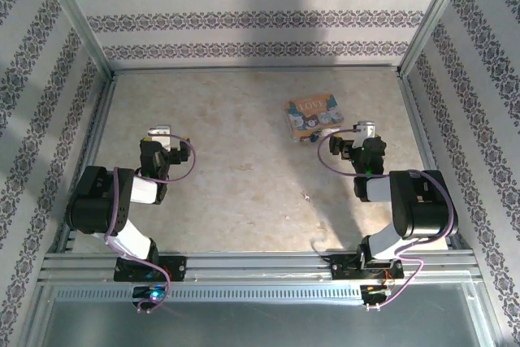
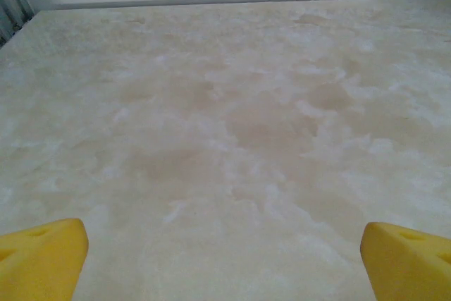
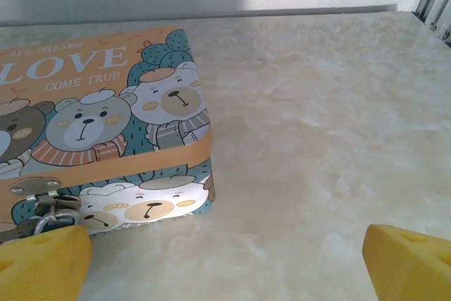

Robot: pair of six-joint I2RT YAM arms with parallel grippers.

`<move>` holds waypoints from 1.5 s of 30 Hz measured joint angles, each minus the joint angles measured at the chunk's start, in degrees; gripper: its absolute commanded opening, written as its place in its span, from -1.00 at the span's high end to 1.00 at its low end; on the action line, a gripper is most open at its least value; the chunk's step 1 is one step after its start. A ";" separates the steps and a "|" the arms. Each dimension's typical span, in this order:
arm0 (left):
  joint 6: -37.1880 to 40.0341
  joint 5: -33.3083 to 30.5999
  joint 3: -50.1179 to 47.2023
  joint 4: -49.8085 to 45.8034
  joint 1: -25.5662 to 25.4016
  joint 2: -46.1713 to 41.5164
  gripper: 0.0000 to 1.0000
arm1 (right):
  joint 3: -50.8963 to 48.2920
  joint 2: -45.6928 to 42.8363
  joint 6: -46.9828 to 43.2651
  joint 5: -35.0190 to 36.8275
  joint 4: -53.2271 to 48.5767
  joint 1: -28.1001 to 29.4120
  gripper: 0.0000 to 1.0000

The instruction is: Unlock the padlock with the key

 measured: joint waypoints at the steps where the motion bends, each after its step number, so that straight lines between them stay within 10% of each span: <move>1: 0.00 0.00 0.00 0.00 0.00 0.00 -0.99 | 0.00 0.00 0.00 0.00 -0.02 0.00 -0.97; 31: 0.22 0.87 -0.07 -0.48 0.00 -0.90 -0.99 | 0.00 0.00 0.00 0.00 -0.02 0.00 -0.97; 45: -10.58 1.81 8.07 -31.80 0.00 -33.62 -0.99 | 5.86 -25.73 6.64 4.68 -30.97 -0.02 -0.97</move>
